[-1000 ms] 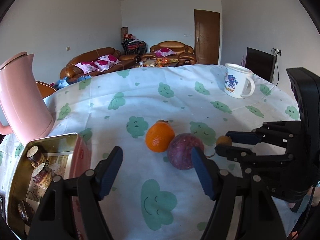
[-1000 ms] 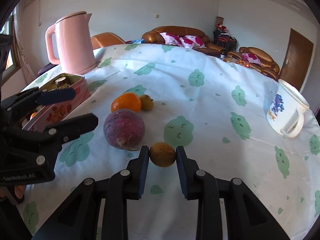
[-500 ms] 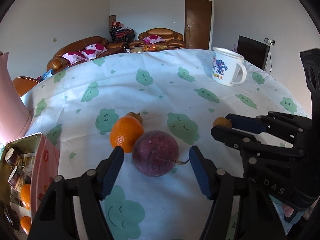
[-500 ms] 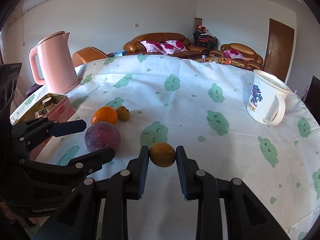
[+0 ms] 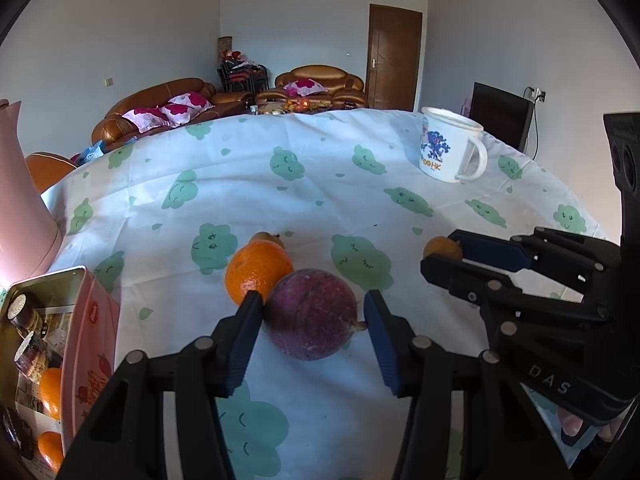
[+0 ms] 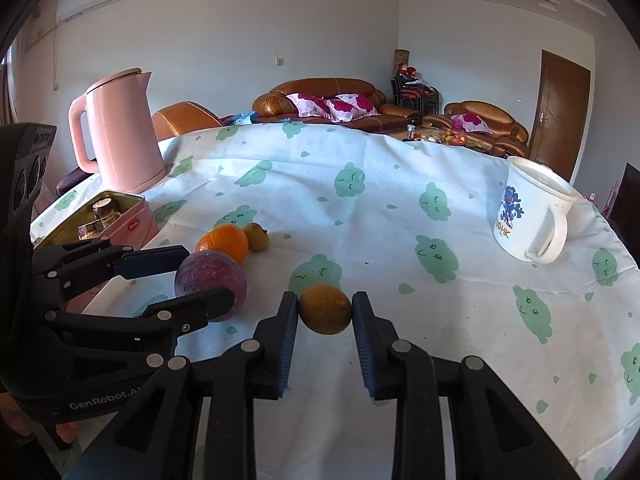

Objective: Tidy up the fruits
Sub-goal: 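Grasp the small yellow fruit with the right tool while the left tool grasps the purple fruit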

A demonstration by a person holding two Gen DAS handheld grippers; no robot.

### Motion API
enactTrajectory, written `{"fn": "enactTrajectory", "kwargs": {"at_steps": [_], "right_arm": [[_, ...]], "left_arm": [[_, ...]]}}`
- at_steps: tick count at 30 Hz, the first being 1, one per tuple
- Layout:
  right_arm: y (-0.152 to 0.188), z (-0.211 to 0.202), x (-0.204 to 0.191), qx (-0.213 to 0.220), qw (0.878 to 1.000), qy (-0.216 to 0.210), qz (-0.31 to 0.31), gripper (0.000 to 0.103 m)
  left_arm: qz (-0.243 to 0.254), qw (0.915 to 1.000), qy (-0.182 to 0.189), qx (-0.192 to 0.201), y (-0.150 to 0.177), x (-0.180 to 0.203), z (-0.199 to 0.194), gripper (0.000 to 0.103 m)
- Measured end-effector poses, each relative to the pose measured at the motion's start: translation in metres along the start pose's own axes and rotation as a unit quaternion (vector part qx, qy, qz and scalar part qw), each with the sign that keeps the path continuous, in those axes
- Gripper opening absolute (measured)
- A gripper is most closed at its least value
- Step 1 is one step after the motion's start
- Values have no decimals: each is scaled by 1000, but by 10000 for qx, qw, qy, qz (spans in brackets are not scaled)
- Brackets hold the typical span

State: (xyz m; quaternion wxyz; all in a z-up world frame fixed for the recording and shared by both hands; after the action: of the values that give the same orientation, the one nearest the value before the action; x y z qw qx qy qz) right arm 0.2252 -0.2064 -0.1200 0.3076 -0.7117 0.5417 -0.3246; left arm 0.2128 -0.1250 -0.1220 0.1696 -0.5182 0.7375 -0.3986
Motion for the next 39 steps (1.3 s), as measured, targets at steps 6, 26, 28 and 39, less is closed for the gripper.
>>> {"fn": "enactTrajectory", "kwargs": {"at_steps": [6,26,28,39], "right_arm": [[-1,0,0,30,10000,-12,12,29],[-5,-10,-1,260,9996,-104,25,29],[-5,-11,-1,283,9995,-107,36,29],[-6,-13,-1,356,9993,-136,37,29]], "left_arm": [[53,10000,19,48,-1,1,-2,53],[109,9995,-23,278,-1,3,-14,49],[124,9994,-40,314,-1,4,-16,47],[297,9988,-94,371,-2,8,-21,24]]}}
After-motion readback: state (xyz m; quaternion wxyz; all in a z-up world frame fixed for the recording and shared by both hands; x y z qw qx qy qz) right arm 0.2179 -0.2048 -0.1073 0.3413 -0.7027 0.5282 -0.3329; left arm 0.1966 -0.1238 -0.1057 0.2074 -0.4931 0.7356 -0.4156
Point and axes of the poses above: each gripper's, at about its wrist camera, not at the fingertips, and z roughly the way its jaws point, x to its right, y to its underside, the point moved 9 cm from there along z, roughly the way its jaws point, and after that the axes turned 12 degrees about y, right-handed, at the moved point
